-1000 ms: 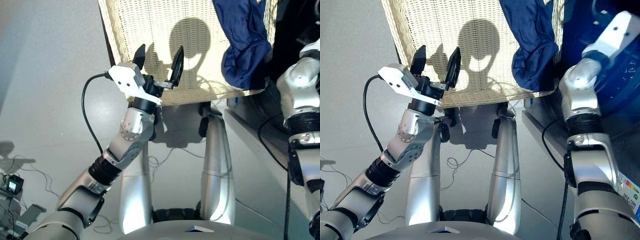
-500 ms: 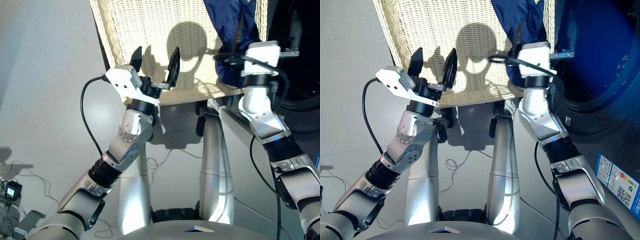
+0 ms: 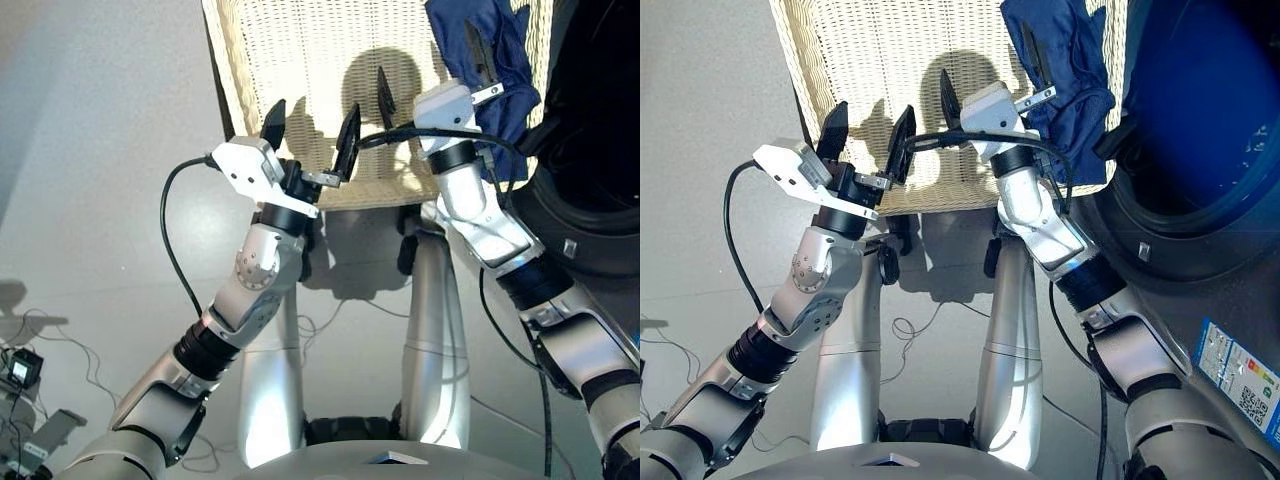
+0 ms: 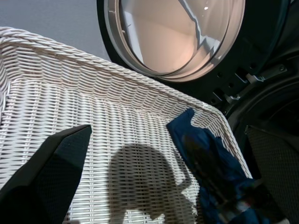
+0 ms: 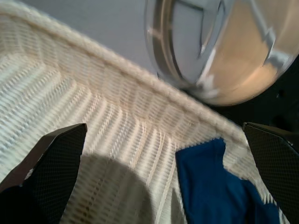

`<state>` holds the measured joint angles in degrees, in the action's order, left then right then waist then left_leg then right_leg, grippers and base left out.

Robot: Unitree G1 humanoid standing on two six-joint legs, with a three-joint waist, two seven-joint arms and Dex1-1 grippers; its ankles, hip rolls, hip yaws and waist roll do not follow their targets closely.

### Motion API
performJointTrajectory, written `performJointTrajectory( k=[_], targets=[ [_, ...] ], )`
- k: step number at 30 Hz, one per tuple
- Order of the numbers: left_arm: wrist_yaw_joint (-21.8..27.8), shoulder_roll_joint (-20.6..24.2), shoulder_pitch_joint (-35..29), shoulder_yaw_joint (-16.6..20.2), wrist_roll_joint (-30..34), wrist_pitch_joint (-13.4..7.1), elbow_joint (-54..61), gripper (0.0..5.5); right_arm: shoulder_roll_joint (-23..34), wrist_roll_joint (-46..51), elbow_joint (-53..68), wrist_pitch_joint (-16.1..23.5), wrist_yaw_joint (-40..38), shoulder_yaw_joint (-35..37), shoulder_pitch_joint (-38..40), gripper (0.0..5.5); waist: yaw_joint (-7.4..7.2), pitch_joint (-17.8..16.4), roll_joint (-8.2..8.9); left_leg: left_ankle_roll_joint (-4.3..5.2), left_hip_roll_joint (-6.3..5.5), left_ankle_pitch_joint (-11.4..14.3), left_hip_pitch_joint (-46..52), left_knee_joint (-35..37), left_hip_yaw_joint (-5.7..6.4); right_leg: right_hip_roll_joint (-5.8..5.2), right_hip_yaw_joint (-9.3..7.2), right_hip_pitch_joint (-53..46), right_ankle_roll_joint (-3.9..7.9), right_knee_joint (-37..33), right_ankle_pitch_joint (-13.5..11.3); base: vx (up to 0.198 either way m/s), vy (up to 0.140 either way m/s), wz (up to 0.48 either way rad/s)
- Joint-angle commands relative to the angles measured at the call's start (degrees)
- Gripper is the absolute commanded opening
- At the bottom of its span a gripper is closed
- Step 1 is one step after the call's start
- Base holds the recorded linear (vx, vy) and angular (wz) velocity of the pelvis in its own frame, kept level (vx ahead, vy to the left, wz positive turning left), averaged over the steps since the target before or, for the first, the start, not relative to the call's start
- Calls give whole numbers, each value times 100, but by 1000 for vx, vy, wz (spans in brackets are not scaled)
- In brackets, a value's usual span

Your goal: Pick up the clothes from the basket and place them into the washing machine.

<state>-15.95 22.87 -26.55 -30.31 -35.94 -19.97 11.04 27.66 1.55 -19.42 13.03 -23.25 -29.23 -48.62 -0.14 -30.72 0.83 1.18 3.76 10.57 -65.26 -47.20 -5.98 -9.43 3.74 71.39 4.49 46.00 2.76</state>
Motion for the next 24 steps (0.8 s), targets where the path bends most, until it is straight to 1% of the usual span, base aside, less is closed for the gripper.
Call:
performJointTrajectory(
  k=[1, 4, 8, 14, 16, 24],
  targets=[
    [181, -114, 94, -4, 7, -262, 632, 550, -278, 214, -178, 202, -136, 42, -341, 550, 137, 93, -145, 313, 119, -480, 8, 332, 26, 56, -124, -264, 206, -132, 53, 0, 0, 0],
    [227, -150, 86, -28, -22, -258, 603, 550, -402, 126, -865, 88, -290, 127, -567, 550, 171, 93, -188, 319, 112, -482, 9, 340, 28, 48, -134, -262, 200, -131, 65, 0, 0, 0],
    [244, -185, 100, -33, -39, -252, 604, 550, -464, -20, -1423, -31, -542, 291, -778, 550, 205, 93, -225, 333, 99, -479, 12, 358, 40, 47, -135, -271, 192, -149, 71, 0, 0, 0],
    [214, -194, 71, -60, -55, -253, 633, 550, -269, -352, -2096, -300, -1145, 622, -1104, 550, 232, 93, -257, 346, 95, -469, 2, 388, 51, 35, -163, -268, 194, -173, 80, 0, 0, 0],
    [196, -167, 63, -53, -44, -248, 645, 550, -115, -502, -2245, -424, -1406, 743, -1186, 550, 230, 93, -262, 350, 100, -459, 4, 396, 62, 31, -156, -270, 192, -177, 94, 0, 0, 0],
    [176, -161, -1, -101, -57, -240, 672, 550, 191, -595, -2836, -699, -1786, 964, -1509, 550, 214, 93, -246, 363, 91, -446, -10, 411, 78, 24, -176, -251, 194, -191, 107, 0, 0, 0]
  ],
)
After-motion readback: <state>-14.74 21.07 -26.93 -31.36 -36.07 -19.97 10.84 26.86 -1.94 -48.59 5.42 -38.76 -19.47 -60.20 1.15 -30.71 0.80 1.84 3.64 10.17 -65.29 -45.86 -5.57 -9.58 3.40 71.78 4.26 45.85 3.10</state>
